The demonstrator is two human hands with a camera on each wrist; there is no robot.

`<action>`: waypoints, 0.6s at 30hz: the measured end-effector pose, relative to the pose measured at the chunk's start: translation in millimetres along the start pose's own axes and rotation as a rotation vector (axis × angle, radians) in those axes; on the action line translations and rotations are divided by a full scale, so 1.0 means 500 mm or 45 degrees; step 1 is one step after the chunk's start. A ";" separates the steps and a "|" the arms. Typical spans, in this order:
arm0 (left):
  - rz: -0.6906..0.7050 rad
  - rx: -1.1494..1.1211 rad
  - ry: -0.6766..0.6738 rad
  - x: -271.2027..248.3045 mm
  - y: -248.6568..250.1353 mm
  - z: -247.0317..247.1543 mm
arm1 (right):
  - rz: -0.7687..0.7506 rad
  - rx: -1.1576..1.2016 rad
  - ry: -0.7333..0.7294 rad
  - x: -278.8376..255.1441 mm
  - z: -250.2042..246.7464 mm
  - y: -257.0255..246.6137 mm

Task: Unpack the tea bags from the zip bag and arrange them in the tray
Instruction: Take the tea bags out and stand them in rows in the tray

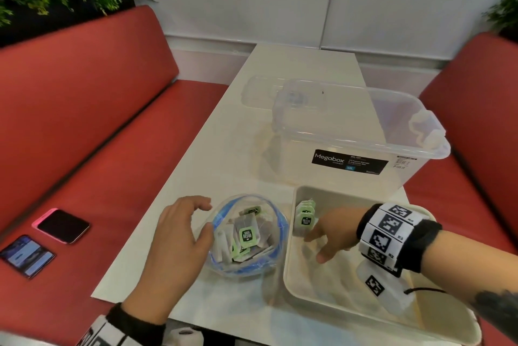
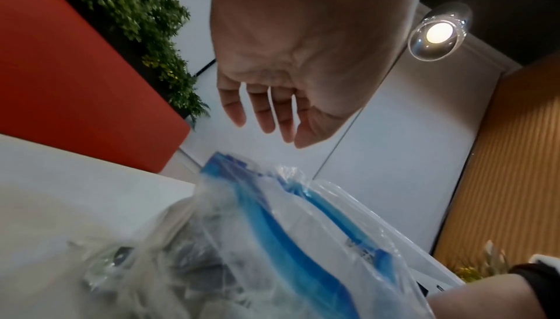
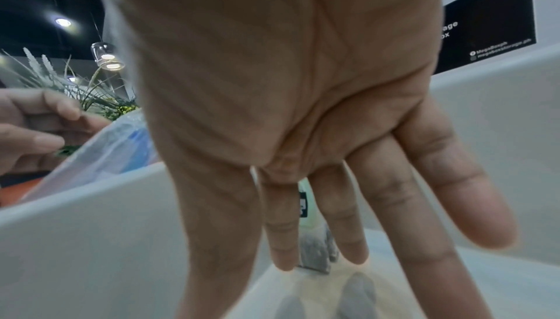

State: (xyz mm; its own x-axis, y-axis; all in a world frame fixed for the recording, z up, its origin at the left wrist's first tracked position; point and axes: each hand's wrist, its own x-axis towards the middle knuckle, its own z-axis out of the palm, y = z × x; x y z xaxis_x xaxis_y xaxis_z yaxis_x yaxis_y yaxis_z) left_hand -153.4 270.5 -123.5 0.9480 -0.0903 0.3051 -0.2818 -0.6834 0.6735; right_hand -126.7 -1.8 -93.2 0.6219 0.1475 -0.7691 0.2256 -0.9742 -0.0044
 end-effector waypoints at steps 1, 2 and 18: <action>-0.076 -0.017 -0.011 -0.005 -0.004 0.000 | -0.001 0.026 0.020 0.003 -0.001 0.001; -0.164 -0.034 -0.029 -0.010 -0.006 -0.001 | -0.002 0.054 0.042 0.006 -0.002 0.002; -0.658 -0.159 -0.301 -0.014 -0.007 0.016 | -0.271 0.373 0.303 0.004 -0.106 -0.217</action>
State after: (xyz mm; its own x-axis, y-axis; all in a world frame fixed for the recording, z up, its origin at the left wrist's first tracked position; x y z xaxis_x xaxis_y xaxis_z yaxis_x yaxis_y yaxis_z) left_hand -157.8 267.8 -133.6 0.9703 0.0630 -0.2335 0.2247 -0.5924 0.7737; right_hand -110.1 113.2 -60.4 0.7479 0.3523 -0.5626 0.1664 -0.9200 -0.3549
